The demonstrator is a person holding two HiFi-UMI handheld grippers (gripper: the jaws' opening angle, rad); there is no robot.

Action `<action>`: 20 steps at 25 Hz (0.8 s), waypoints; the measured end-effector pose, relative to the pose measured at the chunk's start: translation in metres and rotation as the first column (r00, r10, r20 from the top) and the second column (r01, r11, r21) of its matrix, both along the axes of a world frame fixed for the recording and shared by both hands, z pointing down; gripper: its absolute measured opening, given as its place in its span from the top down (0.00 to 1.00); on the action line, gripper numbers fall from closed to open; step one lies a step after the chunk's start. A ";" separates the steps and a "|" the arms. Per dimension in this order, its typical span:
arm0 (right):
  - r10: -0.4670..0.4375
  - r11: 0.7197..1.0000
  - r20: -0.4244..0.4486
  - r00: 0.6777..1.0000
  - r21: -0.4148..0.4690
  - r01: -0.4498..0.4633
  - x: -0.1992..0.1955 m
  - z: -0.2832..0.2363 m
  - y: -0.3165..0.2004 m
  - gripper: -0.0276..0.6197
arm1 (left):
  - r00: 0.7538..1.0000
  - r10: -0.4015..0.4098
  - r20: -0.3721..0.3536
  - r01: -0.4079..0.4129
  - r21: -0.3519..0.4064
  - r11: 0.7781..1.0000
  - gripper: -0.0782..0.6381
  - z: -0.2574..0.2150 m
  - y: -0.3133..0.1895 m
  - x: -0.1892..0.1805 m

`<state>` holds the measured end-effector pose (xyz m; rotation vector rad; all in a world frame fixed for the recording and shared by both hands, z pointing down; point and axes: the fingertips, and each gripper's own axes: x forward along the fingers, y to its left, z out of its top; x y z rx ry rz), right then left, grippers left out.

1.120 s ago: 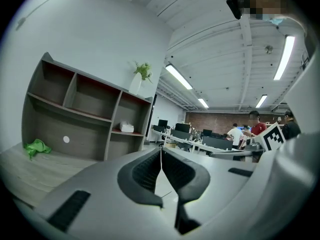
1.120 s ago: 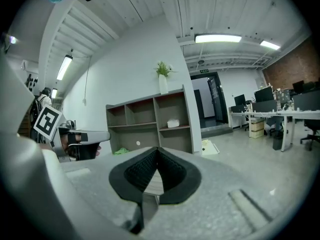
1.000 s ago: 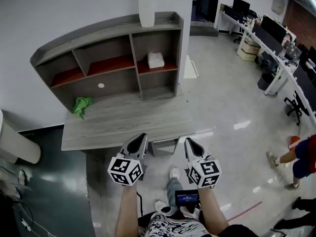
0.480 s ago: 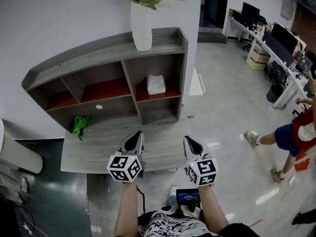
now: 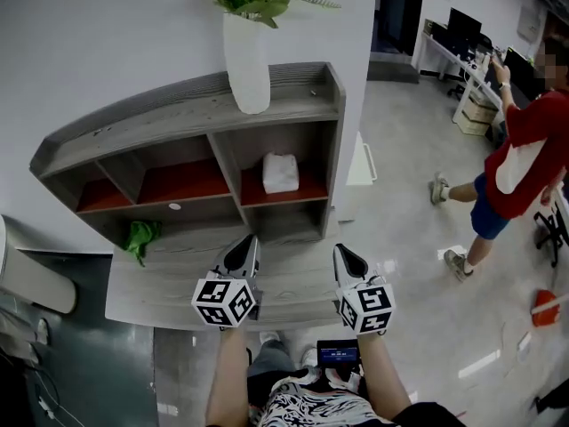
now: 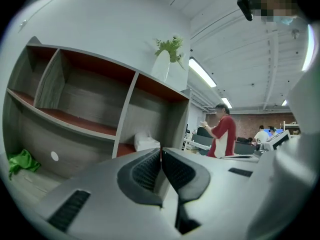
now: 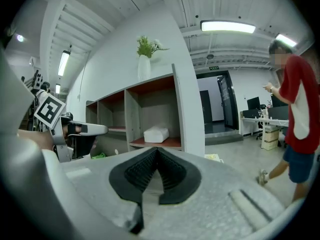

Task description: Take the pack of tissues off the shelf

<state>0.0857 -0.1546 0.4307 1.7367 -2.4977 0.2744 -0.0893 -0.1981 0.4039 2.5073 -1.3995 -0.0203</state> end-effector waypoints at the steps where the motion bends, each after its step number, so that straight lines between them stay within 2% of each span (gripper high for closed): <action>1: -0.003 1.000 -0.005 1.000 0.000 0.003 -0.001 0.000 -0.006 0.95 | 1.000 0.003 -0.011 -0.003 -0.002 1.000 0.87 0.000 -0.006 0.000; 15: 0.031 0.999 -0.034 0.999 -0.037 -0.033 0.005 0.005 -0.056 0.95 | 1.000 0.021 0.019 -0.020 -0.039 0.999 0.87 0.011 -0.077 0.017; 20: 0.057 0.997 -0.036 0.998 -0.043 -0.058 0.012 0.007 -0.069 0.95 | 0.997 0.066 0.036 -0.064 -0.066 0.996 0.87 0.017 -0.097 0.028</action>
